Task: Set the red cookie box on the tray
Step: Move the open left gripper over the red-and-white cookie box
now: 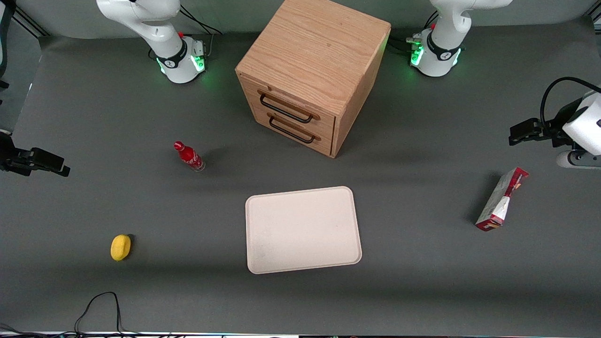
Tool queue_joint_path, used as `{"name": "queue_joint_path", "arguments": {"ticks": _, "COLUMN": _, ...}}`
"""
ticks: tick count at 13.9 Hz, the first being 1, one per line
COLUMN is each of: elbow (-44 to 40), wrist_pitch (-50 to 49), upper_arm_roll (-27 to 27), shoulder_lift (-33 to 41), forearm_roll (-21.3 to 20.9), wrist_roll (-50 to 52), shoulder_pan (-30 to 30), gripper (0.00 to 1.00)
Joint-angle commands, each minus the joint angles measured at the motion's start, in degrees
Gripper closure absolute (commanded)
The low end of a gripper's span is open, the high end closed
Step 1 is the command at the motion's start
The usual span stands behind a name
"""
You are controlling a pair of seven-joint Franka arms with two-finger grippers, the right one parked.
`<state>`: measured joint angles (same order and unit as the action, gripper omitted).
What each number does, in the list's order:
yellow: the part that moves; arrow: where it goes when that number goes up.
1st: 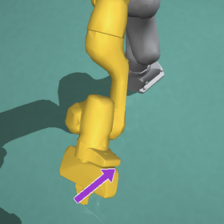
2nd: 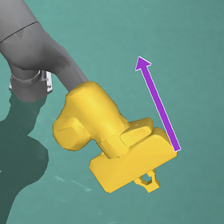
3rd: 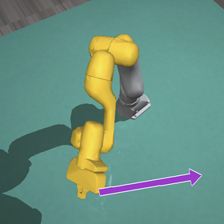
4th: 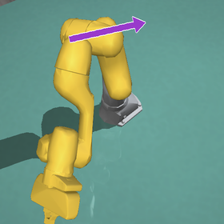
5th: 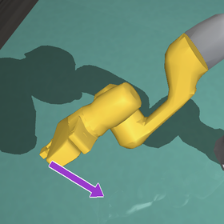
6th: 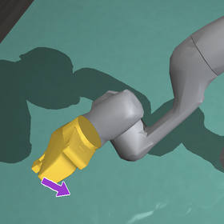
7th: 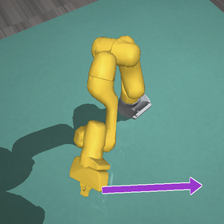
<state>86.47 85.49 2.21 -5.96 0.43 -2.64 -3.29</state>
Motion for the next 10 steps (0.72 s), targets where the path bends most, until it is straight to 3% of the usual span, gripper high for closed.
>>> {"name": "queue_joint_path", "arguments": {"ticks": 1, "elbow": 0.28, "wrist_pitch": -0.94, "upper_arm_roll": -0.45, "shoulder_lift": 1.21, "forearm_roll": -0.87, "wrist_roll": -1.14, "shoulder_pan": 0.56, "gripper": 0.00}}
{"name": "queue_joint_path", "arguments": {"ticks": 5, "elbow": 0.46, "wrist_pitch": -1.55, "upper_arm_roll": 0.42, "shoulder_lift": 0.95, "forearm_roll": -0.87, "wrist_roll": -1.93, "shoulder_pan": 1.09, "gripper": 0.00}}
{"name": "queue_joint_path", "arguments": {"ticks": 10, "elbow": 3.61, "wrist_pitch": 0.11, "upper_arm_roll": 1.31, "shoulder_lift": 2.17, "forearm_roll": -2.54, "wrist_roll": -13.85, "shoulder_pan": 8.81, "gripper": 0.00}}
